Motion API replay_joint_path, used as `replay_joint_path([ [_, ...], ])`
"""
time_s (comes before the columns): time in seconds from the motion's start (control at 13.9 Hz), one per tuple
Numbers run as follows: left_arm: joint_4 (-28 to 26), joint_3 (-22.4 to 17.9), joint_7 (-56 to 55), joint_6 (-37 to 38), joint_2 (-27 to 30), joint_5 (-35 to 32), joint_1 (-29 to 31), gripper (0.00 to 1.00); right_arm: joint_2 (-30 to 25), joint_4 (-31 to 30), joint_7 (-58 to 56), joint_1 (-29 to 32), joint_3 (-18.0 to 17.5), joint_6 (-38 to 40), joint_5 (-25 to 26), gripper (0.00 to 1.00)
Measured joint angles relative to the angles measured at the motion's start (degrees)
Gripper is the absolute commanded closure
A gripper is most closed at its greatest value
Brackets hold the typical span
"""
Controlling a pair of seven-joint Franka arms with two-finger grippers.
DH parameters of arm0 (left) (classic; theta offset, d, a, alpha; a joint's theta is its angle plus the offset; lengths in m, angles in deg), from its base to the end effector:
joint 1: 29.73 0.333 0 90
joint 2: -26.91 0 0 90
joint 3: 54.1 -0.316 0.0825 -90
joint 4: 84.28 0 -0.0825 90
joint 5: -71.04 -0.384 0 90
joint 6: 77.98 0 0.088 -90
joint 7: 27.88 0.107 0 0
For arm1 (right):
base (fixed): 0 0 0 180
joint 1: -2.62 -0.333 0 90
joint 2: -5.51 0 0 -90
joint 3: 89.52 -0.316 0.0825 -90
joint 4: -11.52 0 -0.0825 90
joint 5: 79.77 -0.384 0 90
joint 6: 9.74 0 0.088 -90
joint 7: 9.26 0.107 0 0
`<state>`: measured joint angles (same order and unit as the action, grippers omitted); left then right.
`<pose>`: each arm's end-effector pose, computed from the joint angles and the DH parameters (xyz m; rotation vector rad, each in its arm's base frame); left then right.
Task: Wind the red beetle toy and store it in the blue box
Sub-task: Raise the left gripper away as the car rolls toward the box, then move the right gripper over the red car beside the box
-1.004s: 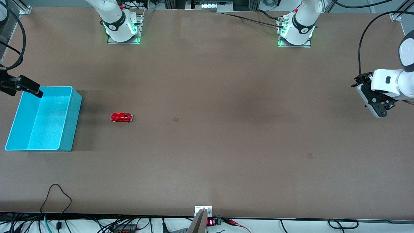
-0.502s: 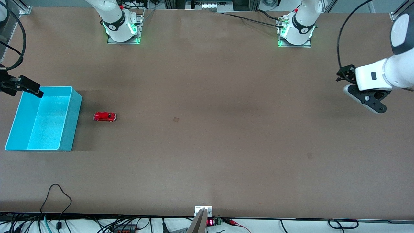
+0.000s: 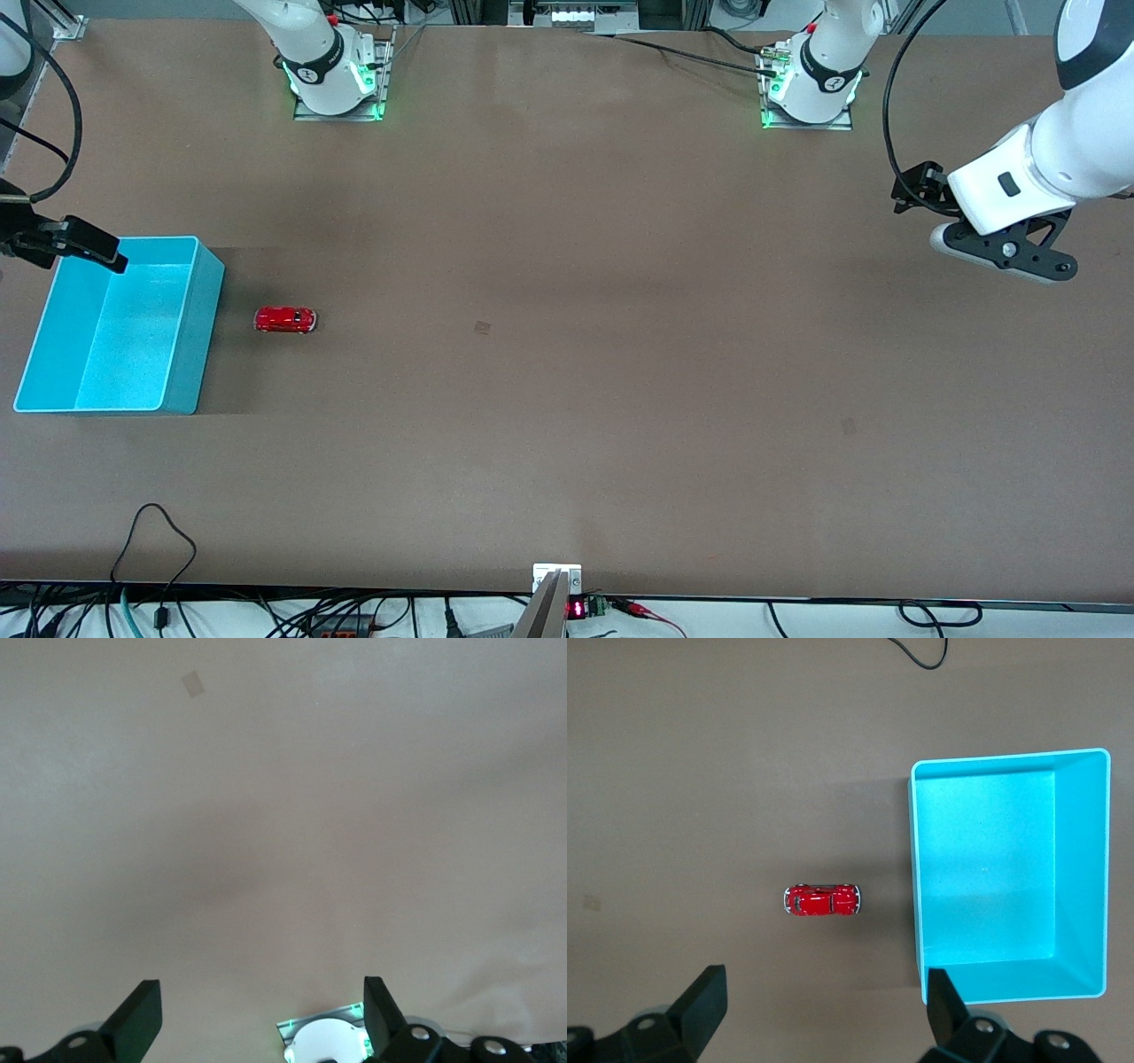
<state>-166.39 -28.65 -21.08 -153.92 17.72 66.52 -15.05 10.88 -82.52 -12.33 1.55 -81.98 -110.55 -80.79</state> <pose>0.5658 -0.0769 0.5869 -3.0635 0.4645 0.3929 0.5912 -0.0624 0.5541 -3.1367 0.0969 -0.0402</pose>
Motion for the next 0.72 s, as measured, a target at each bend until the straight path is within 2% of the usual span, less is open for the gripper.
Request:
replay_joint_path([
  [0.14,0.97,-0.82,-0.7,0.28,-0.55,0.02,-0.13,0.0,1.42,0.0,-0.01,-0.2,-0.1,-0.15,-0.01,0.0],
  [0.22,1.28,-2.57,-0.81,-0.2,-0.73,0.06,-1.0,0.0,2.27,0.01,-0.01,-0.55,-0.14,-0.26,-0.02,0.0],
  [0.29,1.44,-6.66,-0.98,-1.69,-0.64,0.15,-3.87,0.0,3.19,0.01,-0.01,-0.98,-0.26,-0.32,-0.02,0.0],
  [0.43,0.98,-18.23,-3.7,-4.52,0.38,0.82,-13.22,0.0,5.05,0.02,-0.46,-2.58,-0.44,-0.38,-0.05,0.0],
  [0.5,-0.01,-21.54,-5.56,-5.76,1.36,1.0,-15.86,0.0,5.9,0.01,-0.72,-4.13,-0.54,-0.37,-0.05,0.0],
  [0.72,-7.05,-23.68,-6.83,-12.22,6.67,1.12,-17.11,0.0,8.6,0.03,-0.65,-8.53,-0.63,-0.47,-0.05,0.0],
])
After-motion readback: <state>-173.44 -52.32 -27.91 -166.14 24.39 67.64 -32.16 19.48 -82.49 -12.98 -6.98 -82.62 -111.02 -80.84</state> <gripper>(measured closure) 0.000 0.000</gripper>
